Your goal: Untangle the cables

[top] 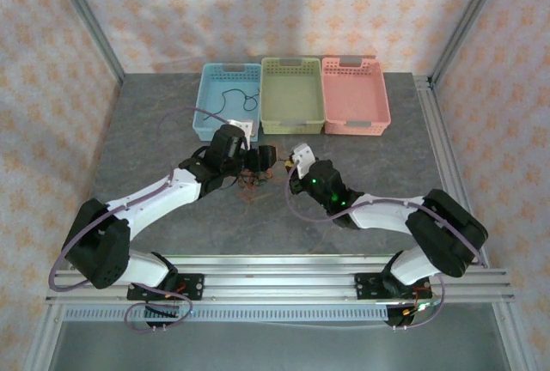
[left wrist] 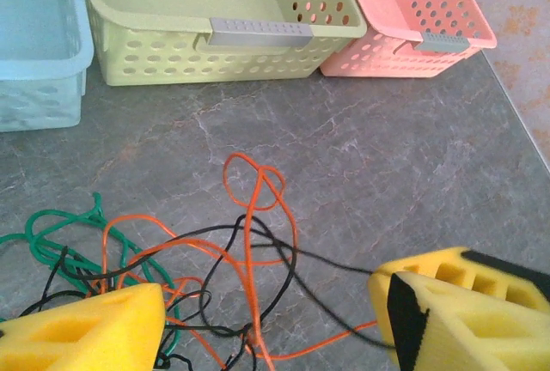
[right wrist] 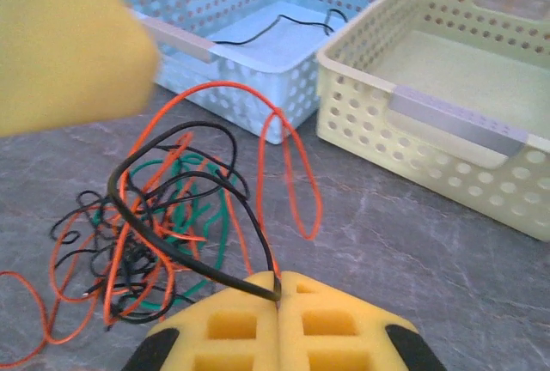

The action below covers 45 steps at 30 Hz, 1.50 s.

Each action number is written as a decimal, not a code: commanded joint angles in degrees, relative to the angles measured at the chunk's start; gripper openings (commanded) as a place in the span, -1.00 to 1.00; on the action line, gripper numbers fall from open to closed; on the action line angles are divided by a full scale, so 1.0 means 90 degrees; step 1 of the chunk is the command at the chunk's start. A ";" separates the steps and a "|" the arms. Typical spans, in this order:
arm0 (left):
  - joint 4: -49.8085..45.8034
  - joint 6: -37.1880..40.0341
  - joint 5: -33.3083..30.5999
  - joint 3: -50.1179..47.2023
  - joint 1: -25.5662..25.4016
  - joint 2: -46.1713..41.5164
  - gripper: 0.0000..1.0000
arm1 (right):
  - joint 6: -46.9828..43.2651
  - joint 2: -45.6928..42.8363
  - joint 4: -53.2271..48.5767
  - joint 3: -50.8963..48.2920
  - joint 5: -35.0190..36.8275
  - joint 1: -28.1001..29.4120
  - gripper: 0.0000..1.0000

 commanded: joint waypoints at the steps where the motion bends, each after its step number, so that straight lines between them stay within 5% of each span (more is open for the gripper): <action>1: -0.0128 0.0001 -0.0153 0.0092 -0.0031 -0.0071 0.38 | 0.0682 -0.0247 0.0011 -0.0102 -0.0148 -0.0314 -1.00; 8: -0.0064 -0.0001 -0.0132 0.0085 -0.0030 0.0031 0.14 | 0.0829 -0.0320 0.0015 -0.0153 -0.0273 -0.0412 -1.00; 24: 0.0527 -0.0004 0.0305 0.0195 0.0043 0.0545 0.13 | 0.0720 -0.0279 -0.0004 -0.0160 -0.0340 -0.0413 -1.00; 45: 0.0227 -0.0153 0.0444 0.1273 0.0268 0.1841 -0.28 | 0.0798 -0.0266 -0.0036 -0.0085 -0.0554 -0.0413 -1.00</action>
